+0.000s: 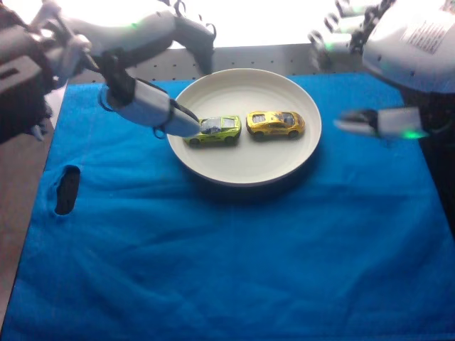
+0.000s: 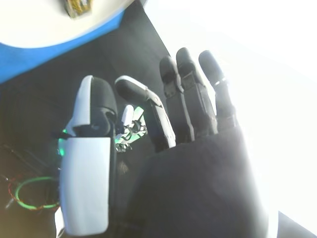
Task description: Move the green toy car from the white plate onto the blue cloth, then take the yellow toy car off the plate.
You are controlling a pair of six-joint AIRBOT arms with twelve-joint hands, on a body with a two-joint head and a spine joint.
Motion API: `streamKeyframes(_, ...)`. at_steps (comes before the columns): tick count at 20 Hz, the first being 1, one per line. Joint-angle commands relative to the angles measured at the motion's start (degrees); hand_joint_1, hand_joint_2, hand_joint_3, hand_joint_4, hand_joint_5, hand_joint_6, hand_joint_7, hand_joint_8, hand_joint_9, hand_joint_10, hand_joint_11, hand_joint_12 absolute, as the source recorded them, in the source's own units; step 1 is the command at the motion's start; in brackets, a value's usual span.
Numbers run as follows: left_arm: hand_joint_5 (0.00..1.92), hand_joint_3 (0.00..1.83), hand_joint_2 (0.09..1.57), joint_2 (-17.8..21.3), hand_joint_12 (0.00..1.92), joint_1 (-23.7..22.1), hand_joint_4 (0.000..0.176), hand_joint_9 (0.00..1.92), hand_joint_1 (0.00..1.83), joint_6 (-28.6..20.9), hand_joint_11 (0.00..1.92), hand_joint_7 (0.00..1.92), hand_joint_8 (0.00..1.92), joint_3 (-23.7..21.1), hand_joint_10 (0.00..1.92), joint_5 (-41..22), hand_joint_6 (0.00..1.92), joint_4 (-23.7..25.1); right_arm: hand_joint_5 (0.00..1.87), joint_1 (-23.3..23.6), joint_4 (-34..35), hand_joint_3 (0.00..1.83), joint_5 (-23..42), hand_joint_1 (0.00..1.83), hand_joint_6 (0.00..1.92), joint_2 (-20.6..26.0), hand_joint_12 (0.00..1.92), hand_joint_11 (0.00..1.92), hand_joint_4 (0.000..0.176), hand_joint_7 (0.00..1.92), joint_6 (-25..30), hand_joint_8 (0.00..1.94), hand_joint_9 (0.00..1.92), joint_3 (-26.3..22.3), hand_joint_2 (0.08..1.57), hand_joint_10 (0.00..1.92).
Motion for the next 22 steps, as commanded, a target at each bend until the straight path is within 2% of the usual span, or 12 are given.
streamKeyframes(1, 0.58, 0.01, 1.00, -0.5, 1.61, -0.8, 0.000, 0.47, 1.01, 0.0, 0.08, 0.74, 0.21, 0.6, 0.72, -5.4, 0.15, -0.4, 0.73, 0.9, 0.2, 0.03, 6.1, 1.14, 0.35, -0.1, 1.66, 0.25, 0.000, 0.74, -0.3, 0.54, 0.55, 0.1, 0.91, 1.01)
streamKeyframes(2, 0.58, 0.01, 1.01, -0.8, 1.51, -0.8, 0.000, 0.39, 1.05, 0.0, 0.01, 0.65, 0.15, 1.0, 0.68, -5.2, 0.12, -0.6, 0.75, 0.9, 0.2, 0.01, 6.0, 1.13, 0.30, -0.2, 1.69, 0.29, 0.000, 0.74, -0.3, 0.53, 0.55, 0.1, 0.91, 1.05)
streamKeyframes(5, 0.63, 0.00, 1.03, -2.0, 1.49, -0.8, 0.000, 0.43, 1.01, 0.0, 0.02, 0.67, 0.08, 2.0, 0.63, -4.8, 0.06, -1.0, 0.77, 0.9, 0.4, 0.01, 6.0, 1.10, 0.29, -0.2, 1.71, 0.37, 0.000, 0.76, -0.3, 0.60, 0.59, 0.1, 0.93, 1.12)
streamKeyframes(6, 0.67, 0.00, 1.02, -2.3, 1.53, -0.8, 0.000, 0.47, 1.01, 0.0, 0.07, 0.72, 0.09, 2.2, 0.67, -4.7, 0.06, -1.0, 0.75, 0.9, 0.5, 0.02, 6.0, 1.09, 0.27, -0.2, 1.73, 0.27, 0.000, 0.71, -0.3, 0.58, 0.53, 0.1, 0.96, 1.09)
streamKeyframes(8, 0.69, 0.00, 1.01, -3.4, 1.52, -0.8, 0.000, 0.51, 0.99, 0.0, 0.23, 0.72, 0.08, 3.1, 0.75, -4.1, 0.05, -1.0, 0.78, 0.9, 0.6, 0.01, 6.1, 1.14, 0.22, -0.2, 1.72, 0.29, 0.000, 0.73, -0.3, 0.54, 0.55, 0.1, 0.95, 1.08)
streamKeyframes(9, 0.68, 0.00, 0.99, -4.1, 1.50, -0.8, 0.000, 0.61, 1.00, 0.0, 0.39, 0.75, 0.08, 3.6, 0.78, -3.8, 0.04, -1.0, 0.79, 0.9, 0.6, 0.00, 6.1, 1.15, 0.21, -0.2, 1.76, 0.34, 0.000, 0.75, -0.3, 0.60, 0.56, 0.1, 0.96, 1.18)
streamKeyframes(10, 0.68, 0.00, 0.97, -4.7, 1.53, -0.9, 0.000, 0.63, 1.01, 0.0, 0.41, 0.77, 0.09, 4.0, 0.82, -3.4, 0.03, -1.0, 0.80, 0.9, 0.6, 0.01, 6.1, 1.15, 0.19, -0.2, 1.78, 0.36, 0.000, 0.72, -0.3, 0.74, 0.56, 0.1, 0.97, 1.25)
streamKeyframes(13, 0.70, 0.00, 0.93, -6.9, 1.56, -1.5, 0.000, 0.48, 0.95, 0.1, 0.20, 0.77, 0.09, 5.4, 0.84, -1.5, 0.03, -0.1, 0.78, 0.9, 0.7, 0.00, 6.2, 1.18, 0.17, -0.1, 1.77, 0.33, 0.000, 0.66, -0.3, 0.88, 0.54, 0.1, 0.98, 1.26)
streamKeyframes(16, 0.76, 0.00, 0.89, -8.4, 1.49, -1.9, 0.000, 0.53, 0.98, 3.8, 0.26, 0.81, 0.10, 5.4, 0.83, 0.1, 0.04, -0.1, 0.72, 0.9, 0.9, 0.00, 6.2, 1.19, 0.16, -0.1, 1.72, 0.23, 0.000, 0.64, -0.3, 0.79, 0.50, 0.1, 0.99, 1.14)
streamKeyframes(20, 0.79, 0.00, 0.87, -9.6, 1.45, -1.9, 0.000, 0.55, 0.98, 4.5, 0.27, 0.82, 0.10, 6.4, 0.78, 1.3, 0.05, -0.3, 0.70, 0.9, 0.9, 0.00, 6.2, 1.14, 0.17, -0.1, 1.74, 0.10, 0.000, 0.65, -0.3, 0.65, 0.45, 0.1, 1.01, 1.05)
streamKeyframes(21, 0.79, 0.00, 0.87, -10.1, 1.43, -1.9, 0.000, 0.56, 0.98, 4.7, 0.29, 0.82, 0.10, 6.9, 0.77, 1.7, 0.04, -0.7, 0.73, 0.9, 0.9, 0.00, 6.2, 1.17, 0.20, -0.1, 1.79, 0.23, 0.000, 0.70, -0.3, 0.72, 0.50, 0.1, 0.99, 1.15)
streamKeyframes(22, 0.79, 0.00, 0.87, -10.4, 1.43, -1.9, 0.000, 0.56, 0.98, 5.3, 0.30, 0.82, 0.10, 7.3, 0.76, 2.0, 0.04, -1.3, 0.70, 0.9, 0.9, 0.00, 6.2, 1.16, 0.24, -0.1, 1.81, 0.15, 0.000, 0.66, -0.3, 0.76, 0.44, 0.1, 1.00, 1.18)
